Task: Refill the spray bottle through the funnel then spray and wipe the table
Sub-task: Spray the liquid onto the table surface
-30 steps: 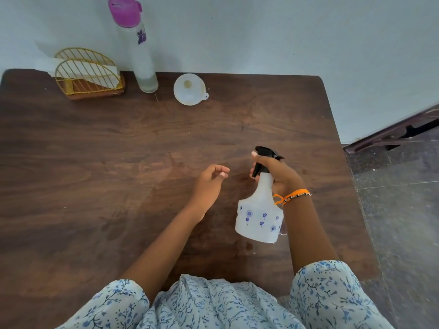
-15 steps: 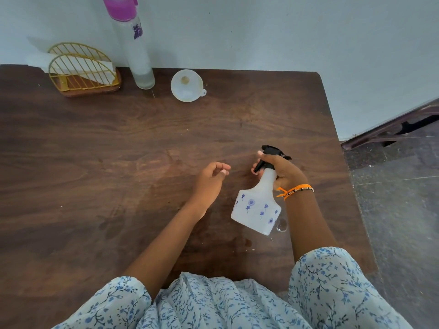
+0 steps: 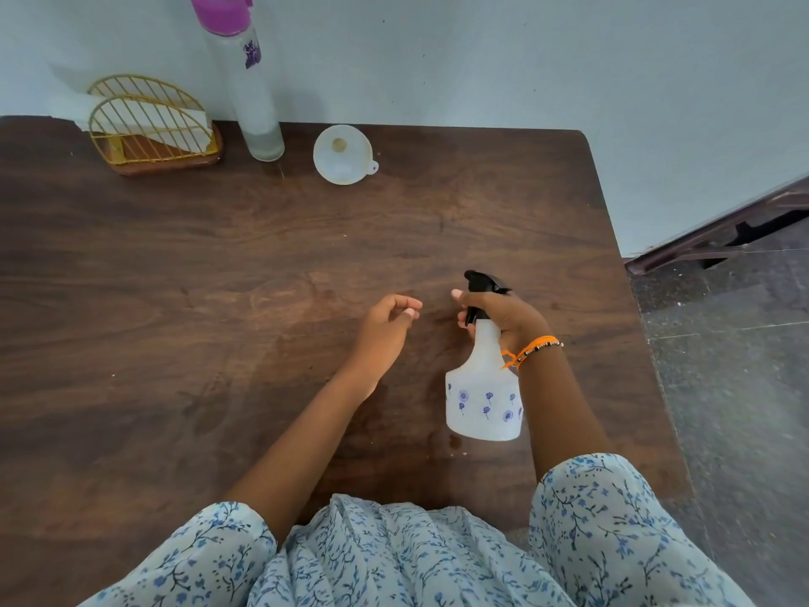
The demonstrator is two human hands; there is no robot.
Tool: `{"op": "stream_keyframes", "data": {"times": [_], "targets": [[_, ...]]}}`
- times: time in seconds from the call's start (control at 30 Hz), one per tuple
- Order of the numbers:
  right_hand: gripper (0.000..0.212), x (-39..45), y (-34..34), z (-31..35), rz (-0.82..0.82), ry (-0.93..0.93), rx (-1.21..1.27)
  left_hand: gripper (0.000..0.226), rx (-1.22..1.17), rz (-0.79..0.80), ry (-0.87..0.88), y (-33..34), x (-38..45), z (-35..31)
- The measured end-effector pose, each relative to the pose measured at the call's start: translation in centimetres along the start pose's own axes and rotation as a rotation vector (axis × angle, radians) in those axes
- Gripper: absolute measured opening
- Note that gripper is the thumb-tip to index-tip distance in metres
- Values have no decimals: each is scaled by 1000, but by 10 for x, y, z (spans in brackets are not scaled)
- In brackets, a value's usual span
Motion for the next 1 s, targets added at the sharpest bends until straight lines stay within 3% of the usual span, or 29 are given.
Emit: {"op": "stream_keyframes", "data": {"times": [0.2,0.37,0.53,0.67,0.73,0.8,1.0], "targets": [[25,5,1,8,-14,-77,-78,18,-4,24,-2,2,-1,3],[40,14,1,11,-120,-139,-297,19,-14,35,6,4,1,1],[23,5,-8,16,-17,-119,-173,18,-13,37,7,5,3,2],[8,3,-5,10,99,-52,82,19,4,47,9,6,2,2],[7,4,-6,10,86,-76,-29,19,4,50,1,6,2,3],[24,5,-6,17,2,-171,-196,19,3,49,-4,4,1,4],[15,5,6,22,94,-133,-58,20,16,32,6,0,0,2]]}}
Point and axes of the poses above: each hand's wrist, its own x-axis towards the middle knuckle, its own y-axis out of the palm, z = x × y, the point moved 7 cm from there along x, towards the middle knuckle, and after that the axes turned 2 degrees about x, right-handed, at the moved point
